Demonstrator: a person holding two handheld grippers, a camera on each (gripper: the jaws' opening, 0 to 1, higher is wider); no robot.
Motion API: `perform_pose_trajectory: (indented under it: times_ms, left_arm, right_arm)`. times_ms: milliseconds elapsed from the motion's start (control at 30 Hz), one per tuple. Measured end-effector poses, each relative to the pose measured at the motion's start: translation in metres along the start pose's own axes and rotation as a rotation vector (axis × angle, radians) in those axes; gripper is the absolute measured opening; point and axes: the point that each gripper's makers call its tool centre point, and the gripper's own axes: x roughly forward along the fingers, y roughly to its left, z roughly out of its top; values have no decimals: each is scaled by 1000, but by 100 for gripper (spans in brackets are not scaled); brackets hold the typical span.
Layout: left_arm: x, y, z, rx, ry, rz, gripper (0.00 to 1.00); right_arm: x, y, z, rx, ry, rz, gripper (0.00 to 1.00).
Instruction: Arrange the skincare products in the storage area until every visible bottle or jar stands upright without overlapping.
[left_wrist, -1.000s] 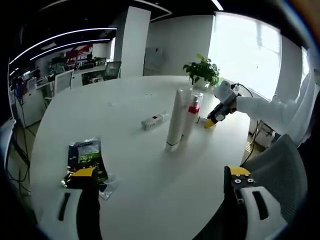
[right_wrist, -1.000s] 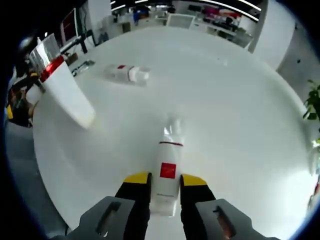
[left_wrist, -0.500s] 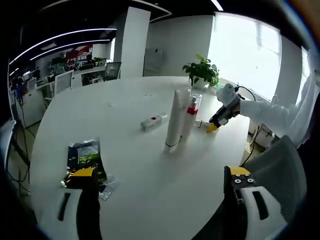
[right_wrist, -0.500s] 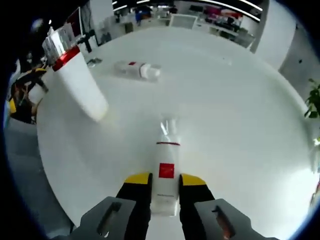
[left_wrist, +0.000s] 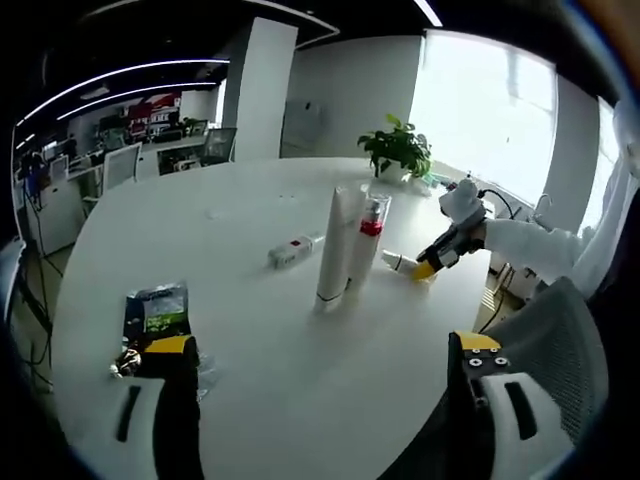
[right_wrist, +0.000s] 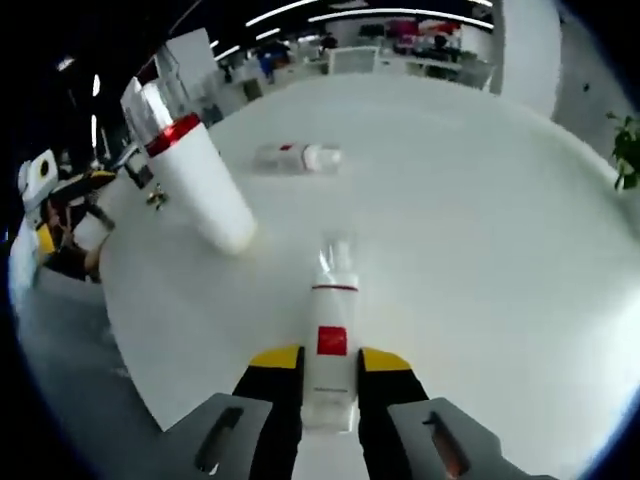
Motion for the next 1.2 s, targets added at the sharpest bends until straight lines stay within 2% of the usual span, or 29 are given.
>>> perform_pose_trajectory:
  times_ms: [167,200,333,533,667,733,967,1033,1133,1200]
  left_arm:
    - [5,-17,1,-1,-4,-39,99]
    - [6,-20,2,-4,-6,-45,99]
    - [7,-33,11,-35,-45,-91,98]
    - [12,-50,24,-118,-111,-153,96]
    - [15,-61,33,-138,-155,-191,95]
    - [16,-65,39,-167,-182,-198,91]
    - [24,-88,60,-373,-272,-279,80]
    - [26,-92,63,-380,-287,-277,78]
    - [30,-97,70,-455,-315,-287,73]
    - [33,-100,70,-467,-314,-298,71]
  right_arm:
    - [-6,16,-3,49,-48,37,12]
    - [-9,24,-3,67,-63,63,12]
    - [-18,45,0,97,-118,118,12]
    - [-37,75,13,62,-196,148,12]
    - [-51,92,26,25,-258,171,12]
    - [-57,101,31,16,-272,179,12]
    - [-69,131,49,-46,-345,210,12]
    - [-70,138,52,-63,-350,216,12]
    - [-73,151,60,-106,-366,228,12]
    - [-76,158,64,-119,-372,245,12]
